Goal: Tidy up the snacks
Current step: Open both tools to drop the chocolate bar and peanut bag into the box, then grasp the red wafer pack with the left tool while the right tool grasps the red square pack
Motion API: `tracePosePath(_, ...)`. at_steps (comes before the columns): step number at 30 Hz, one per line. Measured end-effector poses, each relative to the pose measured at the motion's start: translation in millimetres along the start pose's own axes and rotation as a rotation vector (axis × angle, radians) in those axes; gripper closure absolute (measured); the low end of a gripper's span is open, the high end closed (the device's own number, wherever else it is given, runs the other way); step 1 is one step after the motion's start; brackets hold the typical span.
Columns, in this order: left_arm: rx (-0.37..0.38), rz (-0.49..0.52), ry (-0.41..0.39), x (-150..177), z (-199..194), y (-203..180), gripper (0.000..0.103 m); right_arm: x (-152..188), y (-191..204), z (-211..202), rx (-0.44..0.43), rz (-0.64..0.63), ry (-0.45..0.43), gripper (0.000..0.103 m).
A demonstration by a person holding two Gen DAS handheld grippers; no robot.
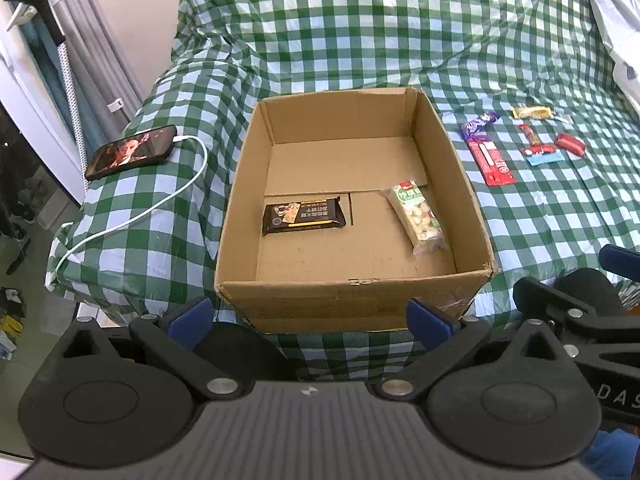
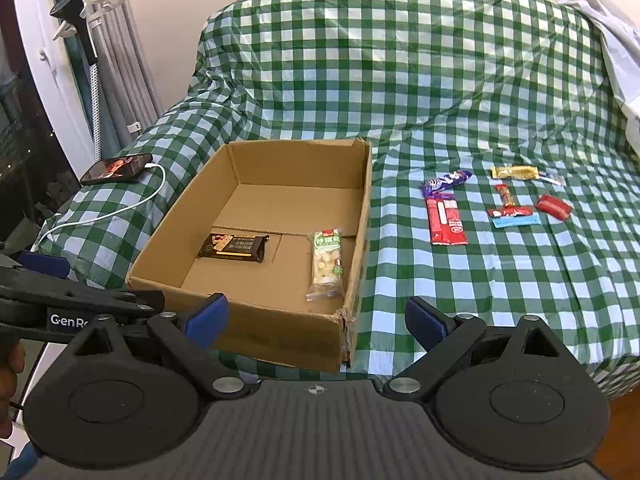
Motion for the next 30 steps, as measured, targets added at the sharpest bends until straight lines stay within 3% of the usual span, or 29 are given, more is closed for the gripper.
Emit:
tracePosePath(6,0.001,0.039,0.033,-16,8,-22,0.0,-5,-26,5,-0.008,0.044,0.003,0.008)
tracePosePath(11,0.004,0.09,0.04,-41,12,-51,0.0,-9,-71,9,0.025,0.126,-0.017,0.008)
tracePosePath(22,0.069,0.19,0.081,-132,38,-158,0.0,-10,-226,30,0.17,0.334,-0.037,0.008)
tracePosePath(25,0.068,0.21,0.1,-164,61,-193,0.0,-20,-283,38,0.206,0.358,-0.064,0.008)
tracePosePath(30,0.065,0.2,0.151,-219,122,-251,0.0,-66,-351,79,0.285,0.347,-0.139,0.007)
Point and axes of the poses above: each gripper's, at about its wrist camera, not at the fingertips, and z roughly the way its jaws point, y to its left, x to its underside, the point moved 7 cm from there along z, roughly the way its jaws point, and after that the axes turned 15 degrees about y, right-handed, at the moved point
